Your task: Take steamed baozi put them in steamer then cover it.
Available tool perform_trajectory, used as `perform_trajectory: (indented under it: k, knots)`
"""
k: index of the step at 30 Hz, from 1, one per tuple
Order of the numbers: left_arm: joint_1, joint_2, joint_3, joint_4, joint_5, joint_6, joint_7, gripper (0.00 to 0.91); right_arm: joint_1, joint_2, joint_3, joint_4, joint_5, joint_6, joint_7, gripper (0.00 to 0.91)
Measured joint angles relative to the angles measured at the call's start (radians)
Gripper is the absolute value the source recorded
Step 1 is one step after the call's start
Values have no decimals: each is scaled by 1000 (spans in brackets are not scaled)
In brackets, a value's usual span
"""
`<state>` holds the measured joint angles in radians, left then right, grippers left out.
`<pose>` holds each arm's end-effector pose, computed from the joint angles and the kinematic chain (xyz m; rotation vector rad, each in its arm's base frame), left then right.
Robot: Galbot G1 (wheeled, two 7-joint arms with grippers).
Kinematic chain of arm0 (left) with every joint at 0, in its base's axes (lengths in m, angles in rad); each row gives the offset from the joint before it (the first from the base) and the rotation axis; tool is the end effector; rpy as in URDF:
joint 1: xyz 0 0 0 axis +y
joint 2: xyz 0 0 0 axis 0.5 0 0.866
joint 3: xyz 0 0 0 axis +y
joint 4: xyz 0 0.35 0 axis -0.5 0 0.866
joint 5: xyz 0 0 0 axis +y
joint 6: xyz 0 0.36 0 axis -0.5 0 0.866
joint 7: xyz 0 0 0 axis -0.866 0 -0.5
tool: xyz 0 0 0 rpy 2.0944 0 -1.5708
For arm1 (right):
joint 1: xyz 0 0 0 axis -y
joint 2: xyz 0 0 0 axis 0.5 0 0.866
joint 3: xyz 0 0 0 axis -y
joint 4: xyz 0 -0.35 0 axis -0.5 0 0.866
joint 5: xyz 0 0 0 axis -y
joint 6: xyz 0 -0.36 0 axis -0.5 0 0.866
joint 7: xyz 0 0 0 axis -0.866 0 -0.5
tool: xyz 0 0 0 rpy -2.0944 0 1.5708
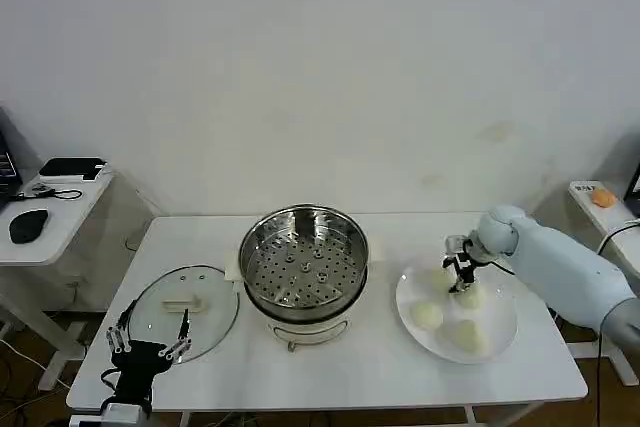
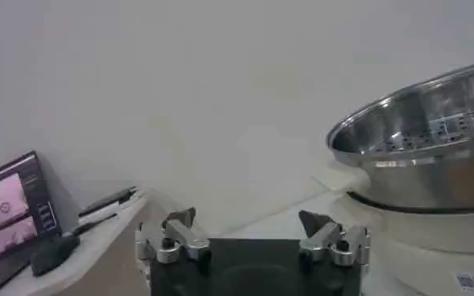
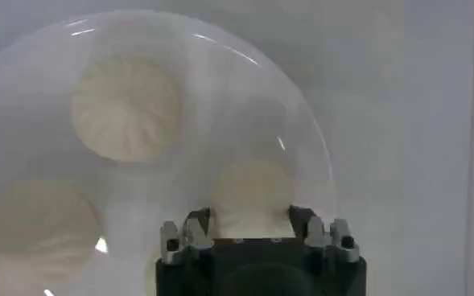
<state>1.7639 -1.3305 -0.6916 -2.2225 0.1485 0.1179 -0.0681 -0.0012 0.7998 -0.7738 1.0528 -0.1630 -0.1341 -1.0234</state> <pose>0.1362 0.0778 -0.2732 0.1006 -2.9228 -0.6648 0.5518 -0.1521 -0.2219 1.2120 -1.4170 1.4342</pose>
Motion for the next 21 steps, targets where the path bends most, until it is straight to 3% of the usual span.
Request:
perform_trajectory:
  k: [10,21]
  knots:
    - [-6,14,-9,8,-25,6,0,907,164,-31,-61,90,90,-18,-4,685]
    - [-27,30,-19,41,-96,14,10,907,406,31,-171,162,240,-35,10,685]
